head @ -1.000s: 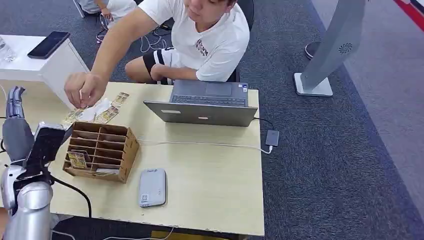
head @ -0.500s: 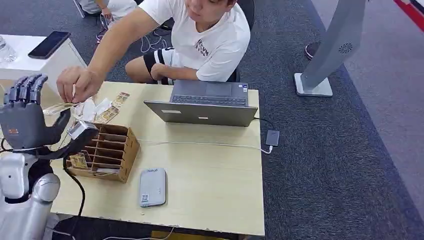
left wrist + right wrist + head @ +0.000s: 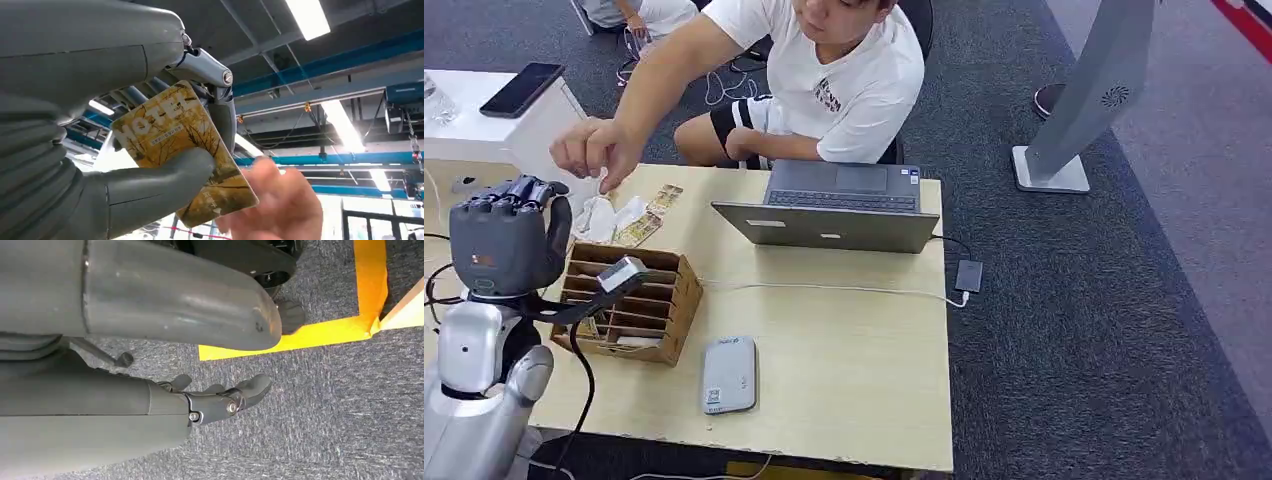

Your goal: Pass the card to the sensor for recognition and then transmit it.

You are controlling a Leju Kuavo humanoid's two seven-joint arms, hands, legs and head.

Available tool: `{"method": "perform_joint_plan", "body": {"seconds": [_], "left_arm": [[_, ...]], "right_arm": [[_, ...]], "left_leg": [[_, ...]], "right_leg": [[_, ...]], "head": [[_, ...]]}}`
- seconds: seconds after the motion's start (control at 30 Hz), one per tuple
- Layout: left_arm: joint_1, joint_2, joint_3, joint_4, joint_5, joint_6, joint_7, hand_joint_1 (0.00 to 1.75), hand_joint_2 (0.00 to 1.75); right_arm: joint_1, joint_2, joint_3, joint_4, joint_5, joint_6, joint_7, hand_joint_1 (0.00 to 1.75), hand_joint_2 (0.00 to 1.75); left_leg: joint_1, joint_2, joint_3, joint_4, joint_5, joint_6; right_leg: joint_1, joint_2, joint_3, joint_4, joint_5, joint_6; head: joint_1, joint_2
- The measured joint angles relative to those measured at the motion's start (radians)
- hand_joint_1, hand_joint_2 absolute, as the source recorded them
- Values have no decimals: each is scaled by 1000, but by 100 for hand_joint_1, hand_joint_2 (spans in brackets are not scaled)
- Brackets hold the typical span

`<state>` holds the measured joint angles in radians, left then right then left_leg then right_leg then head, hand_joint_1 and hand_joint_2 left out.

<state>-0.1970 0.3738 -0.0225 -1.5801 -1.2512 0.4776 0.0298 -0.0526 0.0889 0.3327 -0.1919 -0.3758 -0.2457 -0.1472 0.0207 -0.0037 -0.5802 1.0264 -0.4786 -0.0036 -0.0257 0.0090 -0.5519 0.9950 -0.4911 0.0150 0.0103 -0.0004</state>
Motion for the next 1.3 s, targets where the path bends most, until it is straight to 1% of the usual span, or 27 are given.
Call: {"method": "perform_joint_plan", "body": {"seconds": [0.17,0.3,0.37,0.43,0.5,0.6,0.73,0.9,0.97,1.17,1.3], "left_arm": [[8,0,-11,2,-2,3,-1,175,175],[48,-2,-26,-16,-10,16,-10,175,175],[83,-5,-29,-45,-24,29,-18,175,175],[147,-6,-44,-100,-55,45,-23,175,175],[207,-11,-62,-148,-92,44,-23,175,175],[262,-15,-98,-201,-133,28,-20,175,175],[277,-18,-149,-227,-169,-29,-13,175,175],[262,-19,-246,-227,-196,-170,34,175,175],[253,-20,-275,-221,-204,-211,47,175,175],[242,-16,-337,-179,-217,-298,66,175,175],[241,-7,-370,-154,-214,-330,73,175,175]], "right_arm": [[0,3,2,0,0,0,0,0,0],[2,5,2,2,-6,0,-3,0,0],[2,5,2,4,-16,-6,-5,0,0],[5,6,2,7,-28,-14,-11,0,0],[8,8,1,9,-40,-15,-14,0,0],[10,9,-7,10,-52,-19,-21,0,0],[10,10,-10,10,-55,-22,-30,0,0],[9,14,-17,10,-58,-13,-41,0,0],[9,16,-18,10,-58,-13,-40,0,0],[9,17,-18,10,-57,-12,-32,0,0],[10,17,-18,10,-58,-14,-31,0,0]], "left_leg": [[0,0,0,0,0,0],[0,0,0,0,0,0],[0,1,0,0,0,0],[0,2,0,0,-1,1],[0,2,0,0,-1,1],[0,2,-1,0,-2,1],[0,2,-1,0,-1,1],[0,2,-1,0,-1,1],[0,2,-1,0,-1,1],[0,2,-1,0,-1,1],[0,2,-1,0,-1,1]], "right_leg": [[0,0,0,0,0,0],[0,0,0,0,0,0],[0,1,0,0,0,0],[0,2,-1,0,0,0],[0,2,-1,-1,-1,0],[0,1,-1,-1,-1,1],[0,0,-1,-1,-1,1],[0,0,0,0,0,0],[0,0,0,0,0,0],[0,1,-1,0,0,0],[0,1,-1,0,0,0]], "head": [[0,0],[0,0],[0,0],[0,0],[0,0],[-1,0],[0,0],[-1,0],[0,0],[0,0],[0,0]]}}
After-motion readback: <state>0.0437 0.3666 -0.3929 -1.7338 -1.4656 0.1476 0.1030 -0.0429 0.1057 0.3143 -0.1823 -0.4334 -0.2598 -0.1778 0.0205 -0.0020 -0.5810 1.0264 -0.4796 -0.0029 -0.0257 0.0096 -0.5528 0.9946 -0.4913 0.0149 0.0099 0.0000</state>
